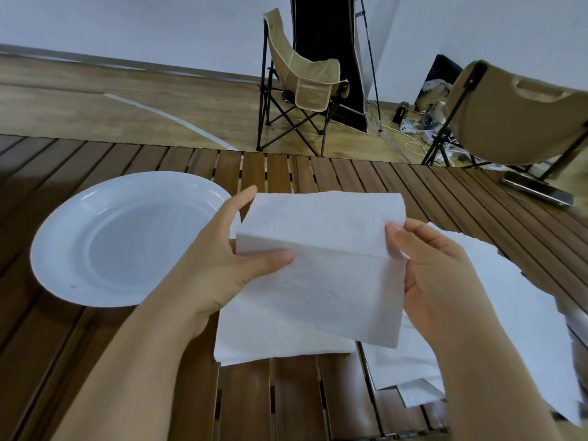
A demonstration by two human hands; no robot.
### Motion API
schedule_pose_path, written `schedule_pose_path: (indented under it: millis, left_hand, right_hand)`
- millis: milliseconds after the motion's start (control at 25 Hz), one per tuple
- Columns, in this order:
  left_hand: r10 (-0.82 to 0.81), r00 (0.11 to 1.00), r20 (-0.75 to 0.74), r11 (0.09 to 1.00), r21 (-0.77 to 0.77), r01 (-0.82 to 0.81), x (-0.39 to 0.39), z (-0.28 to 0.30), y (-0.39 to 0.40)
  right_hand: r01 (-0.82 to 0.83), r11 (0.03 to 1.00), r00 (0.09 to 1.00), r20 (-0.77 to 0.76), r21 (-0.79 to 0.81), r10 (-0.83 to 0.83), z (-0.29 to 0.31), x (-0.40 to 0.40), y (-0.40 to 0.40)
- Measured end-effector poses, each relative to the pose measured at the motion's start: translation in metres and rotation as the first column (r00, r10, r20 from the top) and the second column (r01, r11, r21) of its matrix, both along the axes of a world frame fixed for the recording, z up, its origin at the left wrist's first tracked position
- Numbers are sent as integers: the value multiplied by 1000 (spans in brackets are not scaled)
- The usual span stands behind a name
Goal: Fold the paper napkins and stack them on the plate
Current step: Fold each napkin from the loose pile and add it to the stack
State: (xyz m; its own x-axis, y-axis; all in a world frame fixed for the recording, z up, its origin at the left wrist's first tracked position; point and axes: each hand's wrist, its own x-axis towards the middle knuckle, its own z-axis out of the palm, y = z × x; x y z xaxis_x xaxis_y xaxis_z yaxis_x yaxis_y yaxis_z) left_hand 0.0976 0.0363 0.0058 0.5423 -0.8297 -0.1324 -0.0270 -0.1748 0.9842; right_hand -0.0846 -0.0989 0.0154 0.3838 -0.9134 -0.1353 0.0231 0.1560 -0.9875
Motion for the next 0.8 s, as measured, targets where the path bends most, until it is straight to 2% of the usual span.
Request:
schedule_pose_path:
  millis: [80,200,400,560,800]
  left_hand:
    - [23,994,105,999,-29,-20,1,0,-1]
    - [162,939,304,986,-13,-165,4,-5,-1]
    - [181,910,373,979,23,-204,10,-9,3]
    - [154,845,512,978,41,-203,11,-10,6]
    - [139,792,594,974,63,-218,8,-3,7]
  right_hand:
    - [-24,998,998,-57,50,26,-6,-1,-3]
    - [-88,993,989,-112,78,96,-10,1,-4]
    - [-192,973,947,-284,-130,149,-10,4,-3]
    - [-179,931,909,-416,-318,33,-9,5,-2]
    - [-150,911,897,-440,-385,-38,-7,6,-1]
